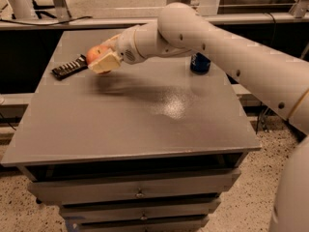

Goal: Move apple near rxbar chocolate

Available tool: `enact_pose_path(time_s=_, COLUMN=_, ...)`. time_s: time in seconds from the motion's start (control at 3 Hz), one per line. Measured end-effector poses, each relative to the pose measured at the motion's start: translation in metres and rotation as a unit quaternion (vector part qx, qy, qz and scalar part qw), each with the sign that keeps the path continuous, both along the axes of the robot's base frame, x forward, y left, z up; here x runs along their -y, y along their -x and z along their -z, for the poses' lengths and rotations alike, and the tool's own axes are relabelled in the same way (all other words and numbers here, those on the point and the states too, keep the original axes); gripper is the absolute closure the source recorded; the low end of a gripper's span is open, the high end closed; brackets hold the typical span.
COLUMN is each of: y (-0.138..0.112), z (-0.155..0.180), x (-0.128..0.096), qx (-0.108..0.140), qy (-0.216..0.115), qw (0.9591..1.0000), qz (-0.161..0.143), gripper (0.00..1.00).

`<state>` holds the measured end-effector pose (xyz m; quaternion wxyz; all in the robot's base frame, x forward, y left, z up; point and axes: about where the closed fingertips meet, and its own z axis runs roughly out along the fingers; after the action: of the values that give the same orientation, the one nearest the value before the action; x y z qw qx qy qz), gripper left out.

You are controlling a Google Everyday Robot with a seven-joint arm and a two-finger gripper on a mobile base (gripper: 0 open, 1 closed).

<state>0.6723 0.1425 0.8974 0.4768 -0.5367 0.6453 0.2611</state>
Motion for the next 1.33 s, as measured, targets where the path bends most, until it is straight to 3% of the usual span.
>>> enact_pose_path(time_s=0.67, y=-0.034, z=0.017, x=-0.038, qx=-0.012, qy=0.003, qw=0.9999, qz=0.007, gripper=1.00)
enact_pose_path(time_s=1.0, y=-0.038, z=0.023, x=-0.045, qx=-0.022, qy=0.000, qw=0.9997, qz=0.009, gripper=0.82)
enact_pose_path(time_s=1.33, y=-0.039, z=0.031, x=-0.046, qx=-0.030, qy=0.000, qw=0.9995, qz=0.012, gripper=0.58)
